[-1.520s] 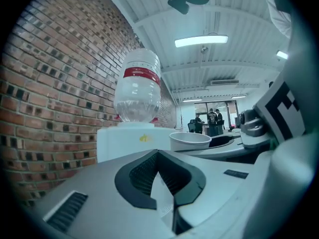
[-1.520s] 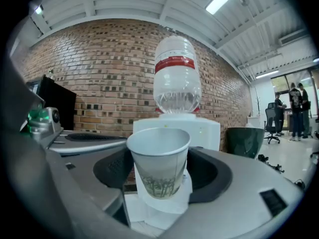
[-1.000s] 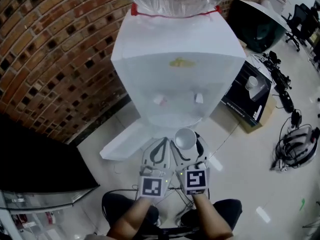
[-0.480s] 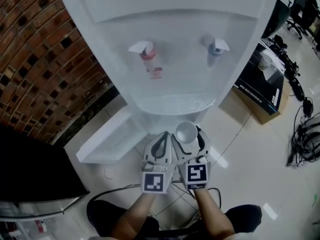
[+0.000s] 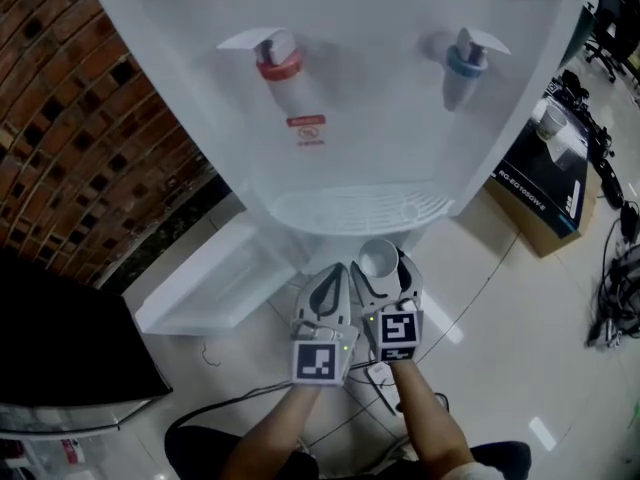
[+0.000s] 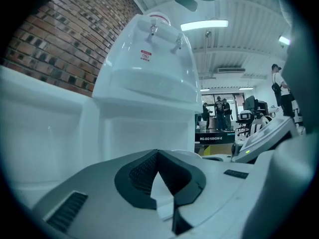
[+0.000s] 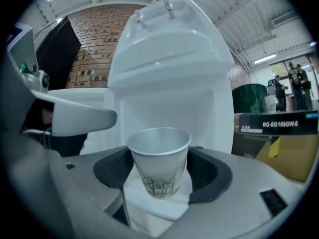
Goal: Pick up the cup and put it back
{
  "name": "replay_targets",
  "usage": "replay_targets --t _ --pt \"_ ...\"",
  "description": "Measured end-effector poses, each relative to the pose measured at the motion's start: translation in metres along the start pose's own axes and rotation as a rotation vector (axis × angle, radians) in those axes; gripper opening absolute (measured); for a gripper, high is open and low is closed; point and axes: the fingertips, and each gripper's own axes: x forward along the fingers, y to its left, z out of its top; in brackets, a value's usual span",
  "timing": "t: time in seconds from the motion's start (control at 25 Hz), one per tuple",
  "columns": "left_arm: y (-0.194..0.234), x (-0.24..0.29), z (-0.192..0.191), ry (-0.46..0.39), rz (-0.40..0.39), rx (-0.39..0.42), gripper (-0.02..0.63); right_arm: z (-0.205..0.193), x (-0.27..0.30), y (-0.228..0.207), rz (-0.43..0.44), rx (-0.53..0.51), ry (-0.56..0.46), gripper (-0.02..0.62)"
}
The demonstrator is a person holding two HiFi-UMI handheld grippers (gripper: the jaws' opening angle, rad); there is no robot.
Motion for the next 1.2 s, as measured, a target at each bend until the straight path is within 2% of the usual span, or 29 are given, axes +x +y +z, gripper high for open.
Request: replay_targets --t 0.2,0.44,0.68,0.84,0.92,1.2 --pt "-0.007 0.011 -0.033 0.066 -0.017 -0.017 -0.006 -0.042 0.043 -0.016 0.011 -0.023 0.032 0.339" --pt "-0.005 0.016 -0.054 0.093 -0.040 0.009 -0.006 -0.068 0.090 -0.018 0.047 -0.064 0.034 0.339" --pt "-0.007 0.015 -0.071 0.128 -0.055 0.029 -0.006 -0.090 0.124 -0.024 0.050 -0.052 0.051 0.342" --pt "-0.001 0.015 -0.076 0.140 -0.046 0.028 -0.006 -0.091 0.134 -0.030 0.060 -0.034 0.056 0.347" --pt "0.002 0.014 -0.077 0.139 -0.038 0.029 -0.006 -0.089 0.135 -0.029 0.065 -0.026 0.057 0.391" --pt "0.005 0.006 -0.073 0.139 -0.014 0.007 -0.006 -0.081 0.110 -0.023 0.064 -0.064 0.073 0.391"
